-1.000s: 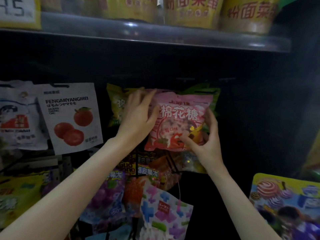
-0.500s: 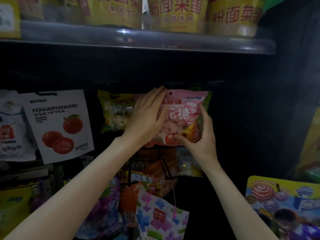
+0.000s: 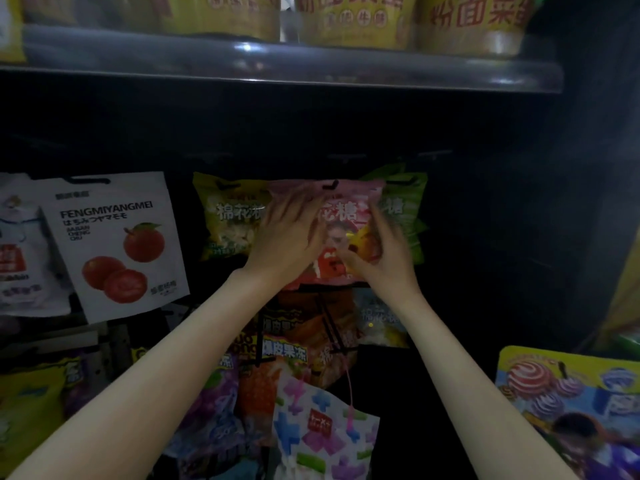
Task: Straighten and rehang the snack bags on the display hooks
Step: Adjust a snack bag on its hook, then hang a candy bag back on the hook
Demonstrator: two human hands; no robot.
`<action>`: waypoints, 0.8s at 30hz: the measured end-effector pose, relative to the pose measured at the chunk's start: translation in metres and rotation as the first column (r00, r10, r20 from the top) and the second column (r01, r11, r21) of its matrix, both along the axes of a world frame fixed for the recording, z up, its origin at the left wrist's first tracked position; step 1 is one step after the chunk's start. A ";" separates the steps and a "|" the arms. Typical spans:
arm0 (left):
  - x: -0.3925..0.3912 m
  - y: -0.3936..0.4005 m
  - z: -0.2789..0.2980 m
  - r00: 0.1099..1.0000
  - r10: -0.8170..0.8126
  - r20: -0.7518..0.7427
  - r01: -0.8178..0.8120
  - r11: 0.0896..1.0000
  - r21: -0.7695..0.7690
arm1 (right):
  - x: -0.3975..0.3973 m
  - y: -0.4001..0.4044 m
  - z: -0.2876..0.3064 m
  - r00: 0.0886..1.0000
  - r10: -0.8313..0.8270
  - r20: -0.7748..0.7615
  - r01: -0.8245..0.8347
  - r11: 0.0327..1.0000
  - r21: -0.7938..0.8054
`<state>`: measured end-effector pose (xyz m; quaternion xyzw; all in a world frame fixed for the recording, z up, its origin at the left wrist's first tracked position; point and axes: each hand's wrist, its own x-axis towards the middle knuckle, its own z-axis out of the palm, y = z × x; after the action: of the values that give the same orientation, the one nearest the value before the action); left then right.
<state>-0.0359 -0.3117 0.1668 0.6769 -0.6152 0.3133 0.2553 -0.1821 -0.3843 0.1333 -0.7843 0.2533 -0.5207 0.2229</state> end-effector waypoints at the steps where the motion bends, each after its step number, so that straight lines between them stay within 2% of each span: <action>1: 0.003 0.000 -0.004 1.000 0.019 -0.025 -0.019 1.000 0.024 | 0.006 -0.001 0.003 0.999 -0.028 -0.031 0.027 1.000 -0.007; 4: 0.010 0.006 -0.023 0.999 -0.007 -0.035 0.010 0.998 0.066 | 0.023 -0.003 0.005 0.993 -0.037 -0.116 0.041 0.999 0.033; 7: 0.014 0.026 -0.051 0.994 -0.022 -0.109 0.036 0.991 0.132 | 0.025 0.000 -0.008 0.980 -0.029 -0.195 0.052 0.992 0.112; 11: 0.009 0.062 -0.099 0.986 -0.023 -0.164 0.056 0.978 0.200 | -0.006 0.018 -0.053 0.949 -0.118 -0.292 0.153 0.983 0.099; 12: 0.008 0.070 -0.113 0.985 -0.039 -0.166 0.070 0.980 0.187 | -0.016 0.021 -0.070 0.949 -0.097 -0.301 0.136 0.984 0.112; 13: 0.006 0.077 -0.127 0.985 -0.052 -0.163 0.081 0.981 0.174 | -0.025 0.024 -0.088 0.955 -0.041 -0.294 0.101 0.976 0.192; 14: 0.002 0.083 -0.138 0.987 -0.059 -0.149 0.084 0.982 0.169 | -0.033 0.027 -0.104 0.962 0.050 -0.268 0.048 0.936 0.348; 16: -0.002 0.088 -0.155 0.996 -0.059 -0.062 0.068 0.983 0.168 | -0.047 0.031 -0.132 0.960 0.238 -0.148 -0.077 0.730 0.679; 17: -0.003 0.088 -0.159 0.998 -0.051 -0.020 0.054 0.985 0.165 | -0.050 0.032 -0.142 0.951 0.291 -0.107 -0.111 0.642 0.759; 18: -0.004 0.087 -0.162 0.999 -0.036 0.009 0.034 0.985 0.168 | -0.052 0.032 -0.151 0.935 0.333 -0.121 -0.117 0.614 0.781; 21: -0.004 0.084 -0.166 0.997 0.022 0.073 -0.035 0.984 0.175 | -0.045 0.037 -0.167 0.892 0.383 -0.241 -0.086 0.666 0.741; 24: -0.001 0.086 -0.166 0.994 0.028 0.104 -0.047 0.981 0.186 | -0.030 0.046 -0.172 0.944 0.250 -0.213 -0.040 0.731 0.681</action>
<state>-0.0372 -0.2256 0.0013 0.6930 -0.6411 0.2923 0.1530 -0.2125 -0.3381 -0.0392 -0.7372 0.3898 -0.2549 0.4894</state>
